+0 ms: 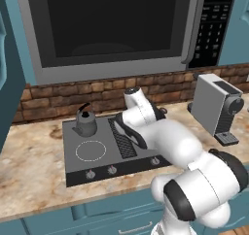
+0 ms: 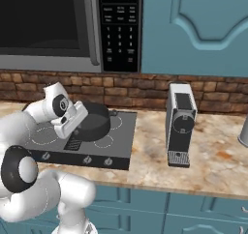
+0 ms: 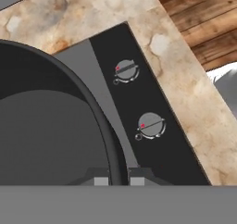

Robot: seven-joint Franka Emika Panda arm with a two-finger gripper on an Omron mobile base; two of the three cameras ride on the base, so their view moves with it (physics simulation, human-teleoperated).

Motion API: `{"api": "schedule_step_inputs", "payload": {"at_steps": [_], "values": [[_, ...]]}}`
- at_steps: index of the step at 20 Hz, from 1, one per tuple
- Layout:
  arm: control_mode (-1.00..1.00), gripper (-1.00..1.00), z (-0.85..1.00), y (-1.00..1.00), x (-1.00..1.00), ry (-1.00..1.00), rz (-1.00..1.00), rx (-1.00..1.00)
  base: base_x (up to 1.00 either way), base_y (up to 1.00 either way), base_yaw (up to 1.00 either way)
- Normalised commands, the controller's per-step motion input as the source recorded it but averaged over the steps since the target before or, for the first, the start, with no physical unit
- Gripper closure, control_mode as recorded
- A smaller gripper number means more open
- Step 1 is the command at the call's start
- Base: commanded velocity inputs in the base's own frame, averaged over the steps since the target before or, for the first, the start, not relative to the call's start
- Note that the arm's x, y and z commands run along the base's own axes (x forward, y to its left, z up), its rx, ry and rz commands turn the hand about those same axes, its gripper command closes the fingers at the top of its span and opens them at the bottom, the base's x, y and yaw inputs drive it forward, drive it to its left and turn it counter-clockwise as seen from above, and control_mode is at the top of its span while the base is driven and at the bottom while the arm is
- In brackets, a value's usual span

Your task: Pick the kettle from the cabinet and place it on a stove burner. Then pick the pot from the counter and place it on another stove burner. Finally, turn both burners on.

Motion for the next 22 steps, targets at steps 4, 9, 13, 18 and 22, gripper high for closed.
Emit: {"api": "schedule_step_inputs", "payload": {"at_steps": [4,9,13,18,22], "values": [[-1.0,1.0,-0.23,-0.1,0.19,-0.02,0.0,0.0,0.0,0.0,0.0],[-1.0,1.0,-0.27,-0.09,0.24,-0.05,0.0,0.0,0.0,0.0,0.0],[-1.0,1.0,-0.17,-0.06,0.35,-0.03,0.0,0.0,0.0,0.0,0.0],[-1.0,1.0,-0.11,-0.05,0.37,0.0,0.0,0.0,0.0,0.0,0.0],[-1.0,1.0,-0.02,-0.02,0.37,0.0,0.0,0.0,0.0,0.0,0.0]]}}
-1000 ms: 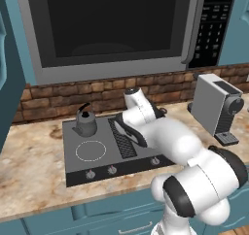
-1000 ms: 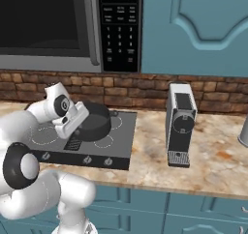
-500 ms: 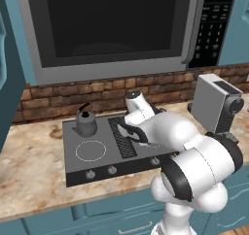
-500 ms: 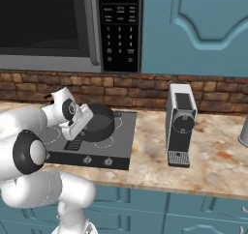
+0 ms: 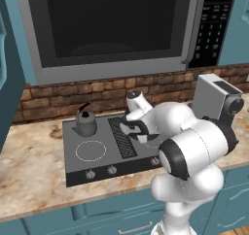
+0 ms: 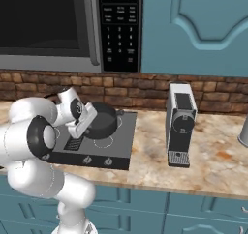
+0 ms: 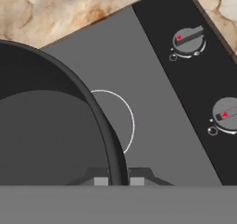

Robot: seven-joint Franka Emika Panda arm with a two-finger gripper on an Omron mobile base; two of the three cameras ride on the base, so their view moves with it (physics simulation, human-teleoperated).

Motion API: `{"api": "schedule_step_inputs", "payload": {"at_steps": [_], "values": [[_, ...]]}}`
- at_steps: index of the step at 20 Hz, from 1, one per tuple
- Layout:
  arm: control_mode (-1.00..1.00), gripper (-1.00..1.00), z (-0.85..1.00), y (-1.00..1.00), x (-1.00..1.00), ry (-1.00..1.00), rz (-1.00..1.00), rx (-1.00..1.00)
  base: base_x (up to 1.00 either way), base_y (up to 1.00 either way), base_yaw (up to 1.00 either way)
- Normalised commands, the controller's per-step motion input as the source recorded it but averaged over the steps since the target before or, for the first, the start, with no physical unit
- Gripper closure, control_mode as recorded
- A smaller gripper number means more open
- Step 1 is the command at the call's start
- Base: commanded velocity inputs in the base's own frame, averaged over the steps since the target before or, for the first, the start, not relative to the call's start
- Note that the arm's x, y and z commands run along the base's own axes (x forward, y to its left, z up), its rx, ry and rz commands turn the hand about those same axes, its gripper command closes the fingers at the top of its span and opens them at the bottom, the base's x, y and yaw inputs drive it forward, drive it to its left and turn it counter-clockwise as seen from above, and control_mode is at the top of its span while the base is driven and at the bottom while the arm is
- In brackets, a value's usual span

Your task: Pick the kettle from the cabinet and place it on a stove burner. Then pick the pot from the counter and place it on another stove burner. Finally, turn both burners on.

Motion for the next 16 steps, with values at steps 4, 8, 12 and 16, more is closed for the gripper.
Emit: {"api": "schedule_step_inputs", "payload": {"at_steps": [4,8,12,16], "values": [[-1.0,1.0,0.0,0.0,0.37,0.0,0.0,0.0,0.0,0.0,0.0],[-1.0,1.0,-0.04,0.0,0.28,0.0,0.0,0.0,0.0,0.0,0.0],[-1.0,1.0,-0.09,-0.01,0.13,0.0,0.0,0.0,0.0,0.0,0.0],[-1.0,1.0,-0.01,0.0,0.22,0.0,0.0,0.0,0.0,0.0,0.0]]}}
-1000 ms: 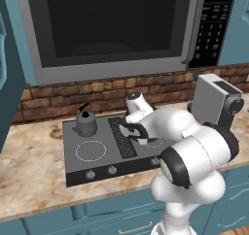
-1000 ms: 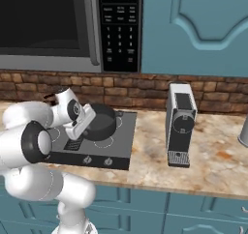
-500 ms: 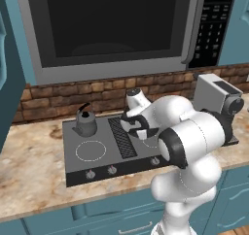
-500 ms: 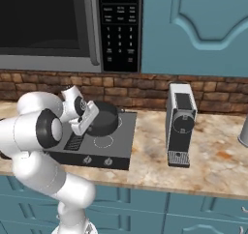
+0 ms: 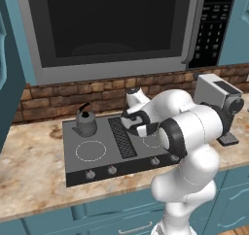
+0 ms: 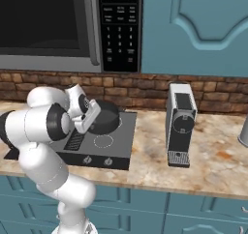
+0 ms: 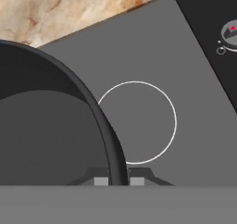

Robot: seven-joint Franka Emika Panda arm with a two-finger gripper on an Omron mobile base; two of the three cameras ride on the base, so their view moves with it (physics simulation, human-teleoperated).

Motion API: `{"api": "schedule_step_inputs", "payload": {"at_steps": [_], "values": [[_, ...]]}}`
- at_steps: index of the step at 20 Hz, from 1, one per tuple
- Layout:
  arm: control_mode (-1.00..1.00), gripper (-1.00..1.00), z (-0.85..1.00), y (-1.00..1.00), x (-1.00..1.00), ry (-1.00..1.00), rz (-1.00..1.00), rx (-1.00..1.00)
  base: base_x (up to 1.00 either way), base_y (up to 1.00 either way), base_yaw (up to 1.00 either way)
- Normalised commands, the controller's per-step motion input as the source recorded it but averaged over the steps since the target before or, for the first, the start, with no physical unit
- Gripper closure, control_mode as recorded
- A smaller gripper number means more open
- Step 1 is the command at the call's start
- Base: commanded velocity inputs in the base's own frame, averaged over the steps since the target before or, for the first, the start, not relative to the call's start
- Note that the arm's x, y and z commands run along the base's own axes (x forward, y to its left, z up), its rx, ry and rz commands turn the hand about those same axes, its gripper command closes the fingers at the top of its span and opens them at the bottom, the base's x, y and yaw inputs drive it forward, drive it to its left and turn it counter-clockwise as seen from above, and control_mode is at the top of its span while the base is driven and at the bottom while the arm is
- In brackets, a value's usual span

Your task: Pick the kettle from the cabinet and place it on a stove burner. Then pick the pot from the counter and place it on another stove burner. Finally, turn both burners on.

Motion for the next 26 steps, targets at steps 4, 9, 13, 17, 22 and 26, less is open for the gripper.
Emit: {"api": "schedule_step_inputs", "payload": {"at_steps": [4,9,13,17,22,26], "values": [[-1.0,1.0,0.0,0.0,0.27,0.0,0.0,0.0,0.0,0.0,0.0],[-1.0,1.0,0.0,0.0,0.22,0.0,0.0,0.0,0.0,0.0,0.0],[-1.0,1.0,-0.02,0.0,0.2,0.0,0.0,0.0,0.0,0.0,0.0],[-1.0,1.0,-0.04,0.0,0.19,0.0,0.0,0.0,0.0,0.0,0.0],[-1.0,1.0,-0.1,-0.01,0.17,0.0,0.0,0.0,0.0,0.0,0.0],[-1.0,1.0,-0.2,-0.07,0.08,0.0,0.0,0.0,0.0,0.0,0.0]]}}
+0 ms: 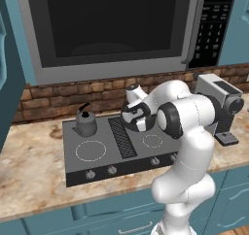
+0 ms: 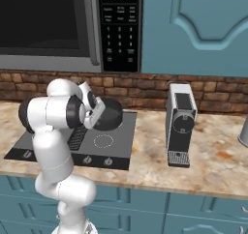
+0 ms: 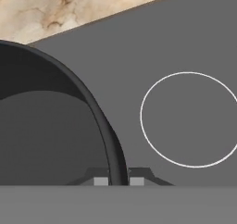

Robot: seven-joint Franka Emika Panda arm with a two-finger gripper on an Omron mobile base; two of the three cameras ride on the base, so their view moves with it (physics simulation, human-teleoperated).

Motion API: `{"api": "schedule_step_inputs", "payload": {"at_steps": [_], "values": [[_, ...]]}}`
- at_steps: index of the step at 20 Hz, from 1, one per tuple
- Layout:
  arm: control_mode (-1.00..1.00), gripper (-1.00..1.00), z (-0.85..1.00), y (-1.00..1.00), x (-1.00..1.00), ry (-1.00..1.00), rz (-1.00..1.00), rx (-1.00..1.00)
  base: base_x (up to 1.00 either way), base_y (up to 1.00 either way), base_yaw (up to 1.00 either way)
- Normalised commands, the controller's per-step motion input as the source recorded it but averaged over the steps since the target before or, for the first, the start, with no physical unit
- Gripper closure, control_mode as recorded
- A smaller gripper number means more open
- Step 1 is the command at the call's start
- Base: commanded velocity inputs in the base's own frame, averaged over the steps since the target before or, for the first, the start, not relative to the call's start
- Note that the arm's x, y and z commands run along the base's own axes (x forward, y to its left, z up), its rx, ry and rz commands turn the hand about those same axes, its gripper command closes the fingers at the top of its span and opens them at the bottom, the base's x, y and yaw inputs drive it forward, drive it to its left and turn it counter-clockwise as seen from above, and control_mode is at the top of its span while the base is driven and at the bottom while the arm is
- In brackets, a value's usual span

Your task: Pick the kettle from the cabinet and place it on a stove burner. Then pick the pot from the counter and place it on another stove burner. Finally, turn both burners on.

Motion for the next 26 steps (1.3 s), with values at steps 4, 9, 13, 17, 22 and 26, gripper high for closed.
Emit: {"api": "schedule_step_inputs", "payload": {"at_steps": [4,9,13,17,22,26], "values": [[-1.0,1.0,-0.18,-0.06,0.12,0.0,-0.01,0.0,0.0,0.0,0.0],[-1.0,1.0,-0.1,-0.03,0.2,0.0,-0.01,0.0,0.0,0.0,0.0],[-1.0,1.0,-0.11,-0.02,0.2,0.0,0.0,0.0,0.0,0.0,0.0],[-1.0,1.0,-0.11,0.0,0.1,0.0,0.0,0.0,0.0,0.0,0.0],[-1.0,-1.0,-0.13,0.0,0.06,0.0,0.0,0.0,0.0,0.0,0.0],[-1.0,-1.0,-0.02,0.0,0.0,0.0,0.0,0.0,0.0,0.0,0.0]]}}
